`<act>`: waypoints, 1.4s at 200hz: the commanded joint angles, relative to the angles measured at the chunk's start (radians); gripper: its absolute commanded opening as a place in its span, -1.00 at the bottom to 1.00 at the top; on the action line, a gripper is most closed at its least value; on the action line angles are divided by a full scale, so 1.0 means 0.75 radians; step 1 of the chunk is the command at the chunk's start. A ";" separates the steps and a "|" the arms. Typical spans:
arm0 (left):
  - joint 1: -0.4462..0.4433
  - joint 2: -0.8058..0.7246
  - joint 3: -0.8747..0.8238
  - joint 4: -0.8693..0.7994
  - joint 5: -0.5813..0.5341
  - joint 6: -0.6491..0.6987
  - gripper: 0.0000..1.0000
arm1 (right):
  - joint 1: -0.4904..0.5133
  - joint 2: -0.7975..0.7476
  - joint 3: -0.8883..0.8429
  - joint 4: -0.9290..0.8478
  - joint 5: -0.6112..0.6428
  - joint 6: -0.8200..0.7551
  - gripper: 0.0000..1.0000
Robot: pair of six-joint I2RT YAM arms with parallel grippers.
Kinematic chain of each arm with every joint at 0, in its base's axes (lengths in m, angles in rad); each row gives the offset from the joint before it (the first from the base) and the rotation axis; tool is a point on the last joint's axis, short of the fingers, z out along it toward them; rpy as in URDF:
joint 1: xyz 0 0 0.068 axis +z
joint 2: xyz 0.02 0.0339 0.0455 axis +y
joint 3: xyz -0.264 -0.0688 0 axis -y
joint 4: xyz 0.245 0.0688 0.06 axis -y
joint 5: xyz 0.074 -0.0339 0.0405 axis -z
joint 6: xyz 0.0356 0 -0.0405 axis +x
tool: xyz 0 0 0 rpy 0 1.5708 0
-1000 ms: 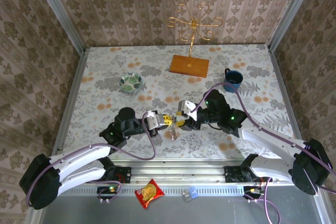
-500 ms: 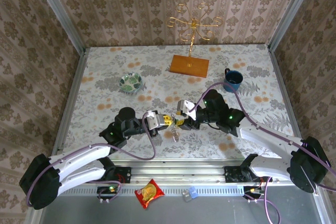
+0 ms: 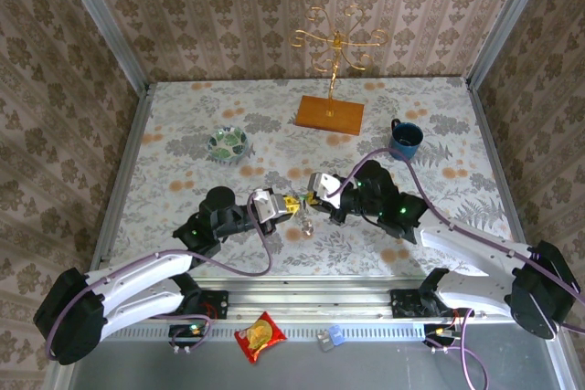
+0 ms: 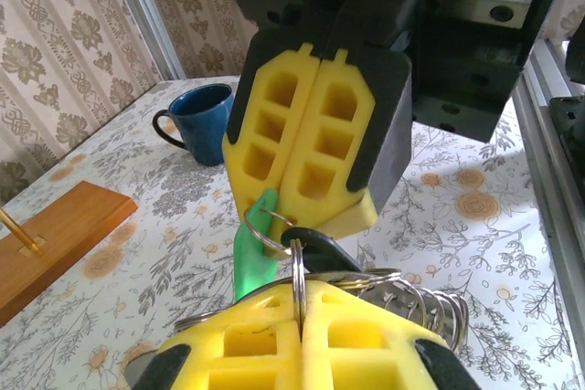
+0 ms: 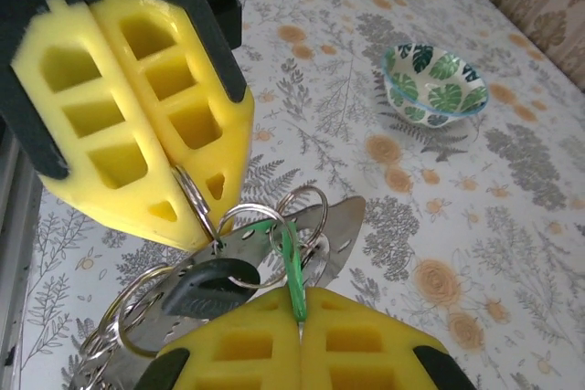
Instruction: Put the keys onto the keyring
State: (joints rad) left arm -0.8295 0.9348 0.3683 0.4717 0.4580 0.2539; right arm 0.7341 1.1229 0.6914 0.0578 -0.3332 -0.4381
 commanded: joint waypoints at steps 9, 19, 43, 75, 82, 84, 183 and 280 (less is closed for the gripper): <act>0.000 -0.025 0.065 0.011 -0.010 -0.024 -1.00 | 0.001 -0.051 -0.001 0.053 0.100 -0.042 -1.00; -0.002 -0.027 0.066 -0.002 -0.015 -0.018 -1.00 | 0.000 -0.053 0.005 0.050 0.097 -0.040 -1.00; -0.001 -0.040 0.075 -0.035 -0.021 -0.002 -1.00 | 0.001 -0.055 0.025 0.030 0.087 -0.036 -1.00; -0.001 -0.046 0.094 -0.099 -0.034 0.036 -1.00 | 0.001 -0.071 0.044 -0.017 0.088 -0.046 -1.00; -0.003 -0.050 0.098 -0.120 -0.039 0.047 -1.00 | 0.000 -0.080 0.050 -0.028 0.103 -0.055 -1.00; -0.003 -0.048 0.102 -0.125 -0.041 0.050 -1.00 | 0.000 -0.083 0.050 -0.032 0.107 -0.056 -1.00; -0.087 -0.044 0.204 -0.381 -0.238 0.353 -1.00 | 0.001 -0.068 0.323 -0.450 0.092 -0.225 -1.00; -0.131 -0.074 0.280 -0.584 -0.435 0.601 -1.00 | 0.030 0.006 0.395 -0.658 0.351 -0.320 -1.00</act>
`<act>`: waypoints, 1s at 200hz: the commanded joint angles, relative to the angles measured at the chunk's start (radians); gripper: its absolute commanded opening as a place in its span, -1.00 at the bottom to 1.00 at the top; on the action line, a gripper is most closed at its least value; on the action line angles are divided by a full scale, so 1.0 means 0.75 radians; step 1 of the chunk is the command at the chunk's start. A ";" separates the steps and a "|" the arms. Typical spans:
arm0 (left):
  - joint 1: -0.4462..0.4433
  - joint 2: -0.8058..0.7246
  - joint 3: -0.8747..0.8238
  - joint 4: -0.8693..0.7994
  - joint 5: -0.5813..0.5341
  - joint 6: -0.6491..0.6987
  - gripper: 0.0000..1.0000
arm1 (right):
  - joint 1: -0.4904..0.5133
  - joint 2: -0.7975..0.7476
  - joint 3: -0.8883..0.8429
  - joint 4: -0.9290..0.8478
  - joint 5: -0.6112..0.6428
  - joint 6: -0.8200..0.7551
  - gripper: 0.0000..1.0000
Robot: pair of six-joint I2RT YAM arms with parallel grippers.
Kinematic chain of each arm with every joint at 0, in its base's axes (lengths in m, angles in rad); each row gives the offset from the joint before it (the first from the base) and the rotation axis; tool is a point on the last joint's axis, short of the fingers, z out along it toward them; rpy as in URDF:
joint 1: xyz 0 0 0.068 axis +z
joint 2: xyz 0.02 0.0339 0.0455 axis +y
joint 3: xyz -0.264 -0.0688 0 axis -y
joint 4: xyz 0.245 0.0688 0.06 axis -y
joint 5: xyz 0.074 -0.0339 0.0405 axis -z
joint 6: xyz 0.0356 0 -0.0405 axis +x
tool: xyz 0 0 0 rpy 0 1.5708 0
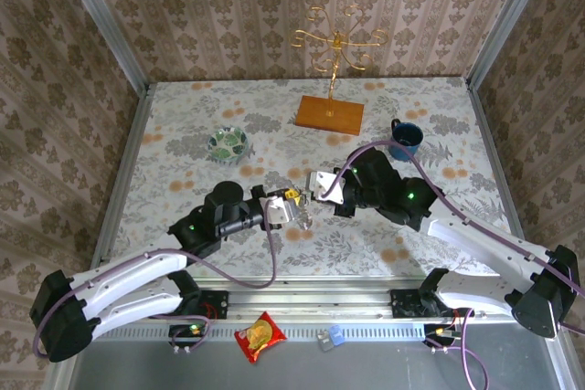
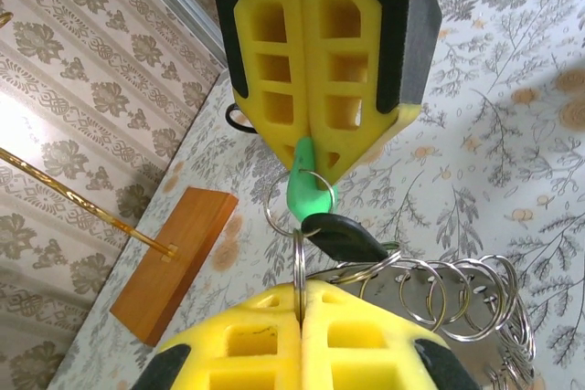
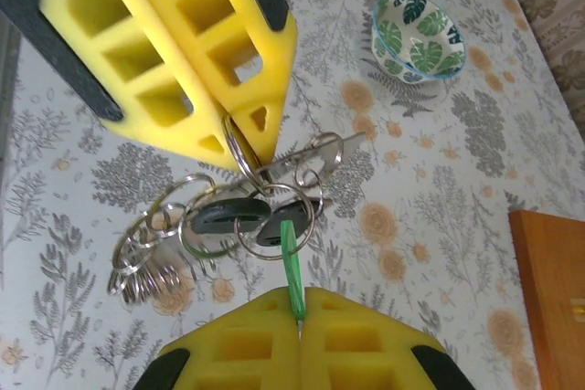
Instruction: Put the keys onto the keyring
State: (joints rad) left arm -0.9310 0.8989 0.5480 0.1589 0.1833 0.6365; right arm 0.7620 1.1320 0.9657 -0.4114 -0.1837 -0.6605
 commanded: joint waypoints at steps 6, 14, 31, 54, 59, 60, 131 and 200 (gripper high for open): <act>0.004 -0.027 0.040 -0.170 -0.062 0.088 -1.00 | -0.004 -0.006 0.020 -0.019 0.140 -0.011 -1.00; 0.004 -0.027 0.041 -0.164 -0.046 0.074 -1.00 | -0.001 -0.006 -0.001 -0.002 0.110 0.007 -1.00; 0.009 -0.031 0.026 -0.119 0.013 0.016 -1.00 | -0.001 -0.011 -0.059 0.070 0.027 0.064 -0.97; 0.020 -0.033 -0.011 -0.027 0.100 -0.077 -1.00 | 0.001 -0.011 -0.145 0.204 -0.062 0.150 -0.91; 0.023 -0.031 -0.017 -0.011 0.113 -0.092 -1.00 | -0.001 -0.007 -0.158 0.221 -0.072 0.164 -0.90; 0.023 -0.031 -0.018 -0.009 0.115 -0.096 -1.00 | 0.000 -0.007 -0.160 0.222 -0.074 0.166 -0.90; 0.031 -0.039 -0.031 -0.055 0.138 -0.099 -1.00 | -0.003 0.029 -0.221 0.277 -0.084 0.193 -0.47; 0.064 -0.096 -0.075 0.026 0.253 -0.176 -1.00 | -0.050 -0.040 -0.360 0.446 -0.357 0.271 -0.01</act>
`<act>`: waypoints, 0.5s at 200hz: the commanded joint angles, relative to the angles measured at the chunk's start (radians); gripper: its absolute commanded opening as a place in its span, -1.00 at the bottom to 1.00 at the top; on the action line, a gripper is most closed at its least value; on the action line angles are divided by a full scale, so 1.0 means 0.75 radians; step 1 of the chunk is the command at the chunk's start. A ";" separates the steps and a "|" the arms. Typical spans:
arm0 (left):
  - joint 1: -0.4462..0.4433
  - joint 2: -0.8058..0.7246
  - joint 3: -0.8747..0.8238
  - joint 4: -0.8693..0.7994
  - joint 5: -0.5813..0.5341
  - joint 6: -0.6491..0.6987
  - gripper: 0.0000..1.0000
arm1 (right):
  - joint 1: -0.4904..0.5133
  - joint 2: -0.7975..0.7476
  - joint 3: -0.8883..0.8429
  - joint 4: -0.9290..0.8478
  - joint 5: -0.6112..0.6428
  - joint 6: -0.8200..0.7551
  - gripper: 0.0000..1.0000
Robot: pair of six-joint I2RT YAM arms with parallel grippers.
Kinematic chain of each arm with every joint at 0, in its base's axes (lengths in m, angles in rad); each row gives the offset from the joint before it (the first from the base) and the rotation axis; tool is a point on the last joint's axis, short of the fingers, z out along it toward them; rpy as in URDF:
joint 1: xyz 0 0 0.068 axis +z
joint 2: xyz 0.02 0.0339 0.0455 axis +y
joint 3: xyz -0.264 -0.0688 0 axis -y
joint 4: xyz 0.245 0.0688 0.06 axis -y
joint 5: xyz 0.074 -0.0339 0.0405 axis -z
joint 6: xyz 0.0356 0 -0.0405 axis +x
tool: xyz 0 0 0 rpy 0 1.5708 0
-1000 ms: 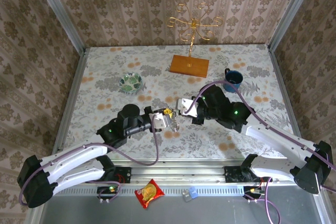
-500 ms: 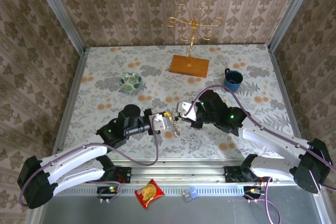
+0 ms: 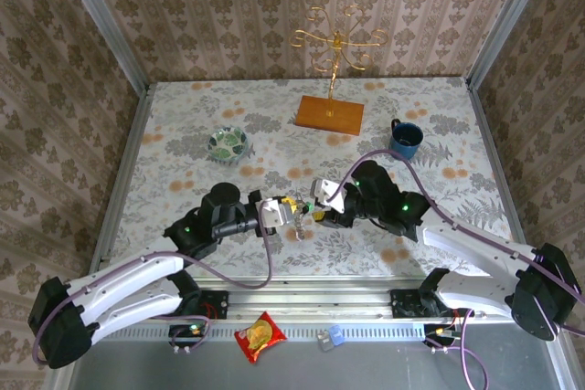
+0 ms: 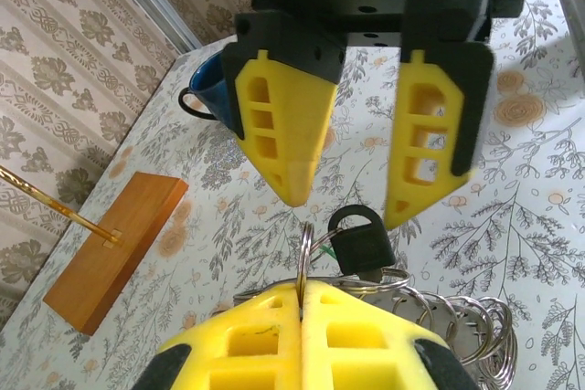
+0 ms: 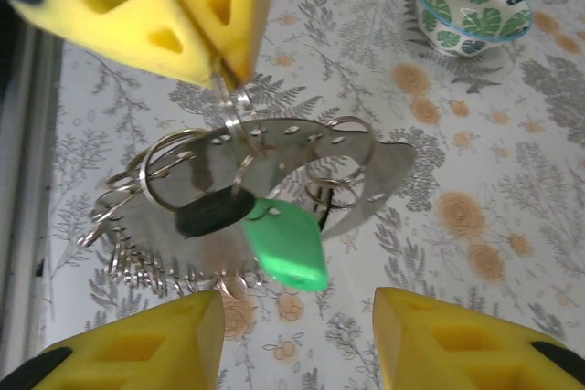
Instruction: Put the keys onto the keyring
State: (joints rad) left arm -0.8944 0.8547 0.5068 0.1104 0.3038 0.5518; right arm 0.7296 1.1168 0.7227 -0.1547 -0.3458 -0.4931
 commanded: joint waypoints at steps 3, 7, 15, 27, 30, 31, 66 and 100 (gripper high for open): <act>0.018 -0.038 -0.023 0.101 0.102 -0.067 -1.00 | -0.007 -0.017 -0.039 0.117 -0.144 0.053 -0.01; 0.020 -0.041 -0.030 0.112 0.112 -0.074 -1.00 | -0.006 -0.014 -0.043 0.129 -0.145 0.059 0.00; 0.024 -0.044 -0.036 0.129 0.128 -0.086 -1.00 | -0.006 -0.008 -0.048 0.152 -0.146 0.071 0.00; 0.029 -0.047 -0.041 0.139 0.148 -0.099 -1.00 | -0.006 0.001 -0.054 0.191 -0.159 0.090 0.00; 0.030 -0.048 -0.042 0.139 0.152 -0.101 -1.00 | -0.005 0.005 -0.055 0.199 -0.162 0.094 0.01; 0.032 -0.050 -0.042 0.139 0.153 -0.101 -1.00 | -0.005 0.005 -0.055 0.202 -0.162 0.095 0.01; 0.035 -0.059 -0.061 0.196 0.199 -0.128 -1.00 | -0.006 0.060 -0.049 0.246 -0.207 0.105 0.01; 0.037 -0.060 -0.060 0.197 0.198 -0.130 -1.00 | -0.005 0.106 -0.039 0.271 -0.276 0.123 -0.09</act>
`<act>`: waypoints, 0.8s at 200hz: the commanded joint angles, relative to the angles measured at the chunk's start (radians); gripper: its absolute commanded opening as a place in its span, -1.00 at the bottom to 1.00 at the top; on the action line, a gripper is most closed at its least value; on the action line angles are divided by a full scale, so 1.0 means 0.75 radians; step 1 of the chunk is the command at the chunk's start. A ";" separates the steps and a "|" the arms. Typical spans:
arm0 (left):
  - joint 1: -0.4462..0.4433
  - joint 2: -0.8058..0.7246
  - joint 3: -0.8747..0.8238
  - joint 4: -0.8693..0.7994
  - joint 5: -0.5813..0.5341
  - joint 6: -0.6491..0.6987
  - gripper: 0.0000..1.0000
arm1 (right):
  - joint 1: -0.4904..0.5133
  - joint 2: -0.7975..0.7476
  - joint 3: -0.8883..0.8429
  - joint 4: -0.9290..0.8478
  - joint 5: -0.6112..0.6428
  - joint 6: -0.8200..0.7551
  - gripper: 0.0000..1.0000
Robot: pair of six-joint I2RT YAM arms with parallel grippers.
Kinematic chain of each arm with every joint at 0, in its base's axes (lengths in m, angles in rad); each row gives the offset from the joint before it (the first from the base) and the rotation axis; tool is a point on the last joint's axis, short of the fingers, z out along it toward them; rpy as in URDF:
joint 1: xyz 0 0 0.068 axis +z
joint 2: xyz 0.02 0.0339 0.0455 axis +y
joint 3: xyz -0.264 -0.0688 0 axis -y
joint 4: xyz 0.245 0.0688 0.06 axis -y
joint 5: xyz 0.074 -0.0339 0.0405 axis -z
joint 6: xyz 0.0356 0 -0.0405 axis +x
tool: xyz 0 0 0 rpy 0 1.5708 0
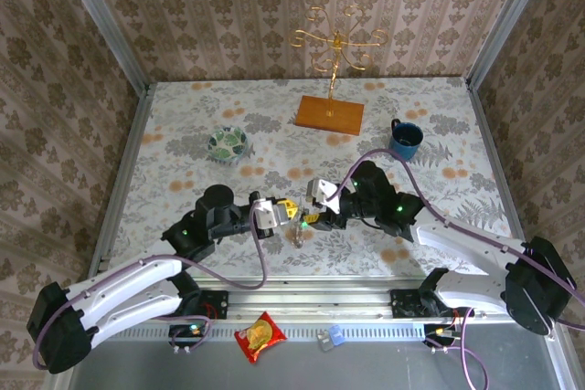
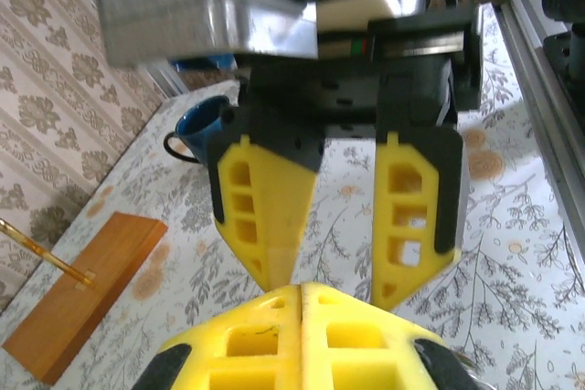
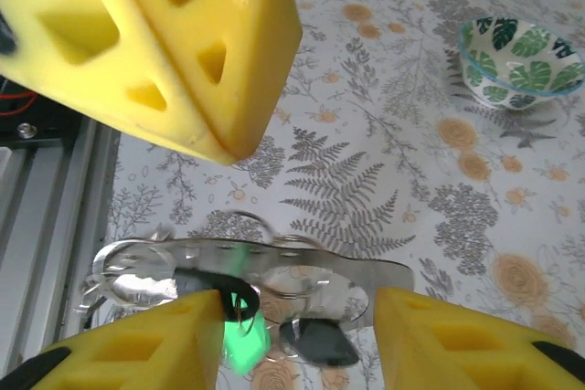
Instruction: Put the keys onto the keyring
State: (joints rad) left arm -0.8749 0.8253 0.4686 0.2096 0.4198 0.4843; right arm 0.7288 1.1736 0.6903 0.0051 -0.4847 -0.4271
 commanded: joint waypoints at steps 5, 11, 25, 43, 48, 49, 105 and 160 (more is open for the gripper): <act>0.011 -0.021 -0.009 0.068 0.044 -0.041 -1.00 | -0.005 0.036 0.004 0.062 -0.099 0.037 -0.10; 0.012 -0.021 -0.011 0.066 0.043 -0.041 -1.00 | -0.004 0.042 0.004 0.067 -0.111 0.038 -0.11; 0.011 -0.019 -0.010 0.057 0.027 -0.038 -1.00 | -0.005 0.051 0.002 0.068 -0.110 0.042 -0.15; 0.012 -0.018 -0.052 0.082 -0.095 -0.039 -1.00 | -0.016 0.049 -0.020 0.082 -0.062 0.055 -0.18; 0.010 -0.014 -0.086 0.140 -0.204 -0.065 -1.00 | -0.017 0.048 -0.022 0.076 -0.039 0.061 -0.19; 0.008 -0.012 -0.094 0.155 -0.229 -0.080 -1.00 | -0.017 0.048 -0.022 0.074 -0.033 0.060 -0.19; -0.074 -0.145 0.049 -0.343 -0.800 -0.720 -0.24 | 0.053 -0.089 0.074 -0.402 0.192 0.211 -0.10; -0.244 -0.014 0.307 -1.076 -0.657 -1.490 0.40 | 0.050 -0.205 -0.024 -0.304 0.488 0.666 0.06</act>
State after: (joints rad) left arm -0.9592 0.7494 0.6762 -0.3191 -0.0872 -0.2695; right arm 0.7666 1.0168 0.6991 -0.2169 -0.2516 -0.1211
